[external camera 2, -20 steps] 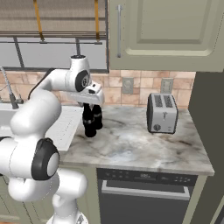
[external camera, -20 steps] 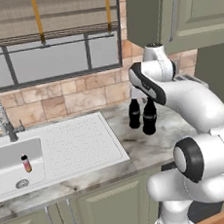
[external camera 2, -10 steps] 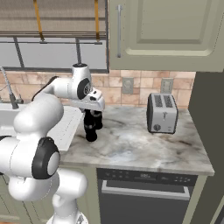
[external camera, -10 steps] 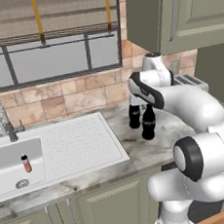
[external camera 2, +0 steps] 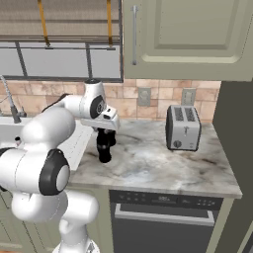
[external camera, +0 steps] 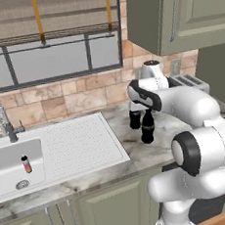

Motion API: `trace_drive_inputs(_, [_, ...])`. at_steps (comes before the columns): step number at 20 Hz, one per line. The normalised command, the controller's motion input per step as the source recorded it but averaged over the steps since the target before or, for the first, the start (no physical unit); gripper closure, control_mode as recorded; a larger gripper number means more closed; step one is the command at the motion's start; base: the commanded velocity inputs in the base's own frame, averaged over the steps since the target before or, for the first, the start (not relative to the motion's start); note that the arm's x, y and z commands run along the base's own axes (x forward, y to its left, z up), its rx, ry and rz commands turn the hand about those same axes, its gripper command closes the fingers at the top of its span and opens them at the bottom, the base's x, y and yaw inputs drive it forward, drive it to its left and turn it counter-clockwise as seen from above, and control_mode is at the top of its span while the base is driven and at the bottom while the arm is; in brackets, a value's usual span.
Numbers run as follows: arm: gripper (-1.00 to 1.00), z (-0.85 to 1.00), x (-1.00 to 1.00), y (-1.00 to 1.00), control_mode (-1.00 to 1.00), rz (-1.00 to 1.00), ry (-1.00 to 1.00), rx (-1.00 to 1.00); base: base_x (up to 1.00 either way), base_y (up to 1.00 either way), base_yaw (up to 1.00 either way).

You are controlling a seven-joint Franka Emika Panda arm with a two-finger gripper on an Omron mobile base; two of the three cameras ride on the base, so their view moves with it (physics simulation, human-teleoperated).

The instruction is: Place the large bottle from the dining counter next to the other large bottle outside the sink, and place the small bottle from the dining counter next to the other small bottle inside the sink.

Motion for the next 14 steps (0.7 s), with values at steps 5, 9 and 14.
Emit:
trace_drive_inputs(5, [1.0, -0.25, 0.06, 0.0, -1.0, 0.0, 0.0, 0.0, 0.0, 0.0, 0.0])
trace_drive_inputs(9, [1.0, -0.22, 0.0, 0.0, -1.0, 0.0, 0.0, 0.0, 0.0, 0.0, 0.0])
trace_drive_inputs(14, [1.0, -0.24, 0.0, 0.0, -1.0, 0.0, 0.0, 0.0, 0.0, 0.0, 0.0])
